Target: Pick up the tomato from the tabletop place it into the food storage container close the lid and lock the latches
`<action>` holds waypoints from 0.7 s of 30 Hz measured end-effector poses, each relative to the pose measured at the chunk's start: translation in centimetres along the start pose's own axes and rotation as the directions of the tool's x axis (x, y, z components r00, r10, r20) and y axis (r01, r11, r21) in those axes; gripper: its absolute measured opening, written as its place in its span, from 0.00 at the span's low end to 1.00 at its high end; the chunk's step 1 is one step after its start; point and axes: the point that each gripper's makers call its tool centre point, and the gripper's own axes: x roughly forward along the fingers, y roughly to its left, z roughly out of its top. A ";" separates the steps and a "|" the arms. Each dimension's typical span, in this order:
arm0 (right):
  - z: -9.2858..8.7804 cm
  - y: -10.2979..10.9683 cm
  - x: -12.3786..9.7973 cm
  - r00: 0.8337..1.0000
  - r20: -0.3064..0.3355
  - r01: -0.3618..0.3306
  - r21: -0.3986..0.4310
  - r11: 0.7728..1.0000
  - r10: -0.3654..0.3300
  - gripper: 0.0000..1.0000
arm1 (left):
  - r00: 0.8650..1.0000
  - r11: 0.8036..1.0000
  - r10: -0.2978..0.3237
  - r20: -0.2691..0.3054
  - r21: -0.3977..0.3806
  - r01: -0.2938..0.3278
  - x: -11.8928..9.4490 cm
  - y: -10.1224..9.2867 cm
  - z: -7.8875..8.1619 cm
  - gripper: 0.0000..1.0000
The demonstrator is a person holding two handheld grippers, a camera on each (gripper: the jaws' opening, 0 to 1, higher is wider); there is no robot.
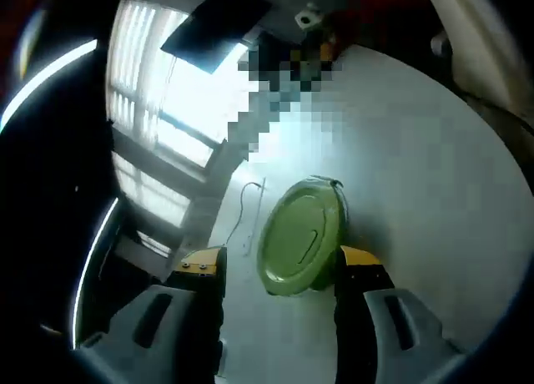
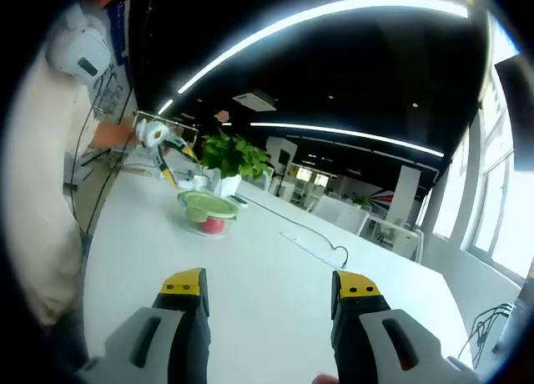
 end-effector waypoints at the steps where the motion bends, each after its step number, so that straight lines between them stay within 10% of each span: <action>1: -0.1 -0.2 -0.1 1.000 0.001 0.011 0.001 1.000 -0.011 0.53 | 0.999 0.998 0.030 0.025 -0.053 -0.029 -0.4 0.3 0.2 0.43; 9: -0.2 -2.0 -1.2 0.993 0.042 0.106 0.022 0.994 -0.107 0.53 | 0.955 0.914 0.261 0.143 -0.354 -0.197 -3.5 2.2 1.4 0.44; 21: 0.3 -3.3 -2.5 0.977 0.088 0.191 0.059 0.980 -0.196 0.54 | 0.897 0.820 0.414 0.154 -0.490 -0.295 -6.2 3.3 2.2 0.44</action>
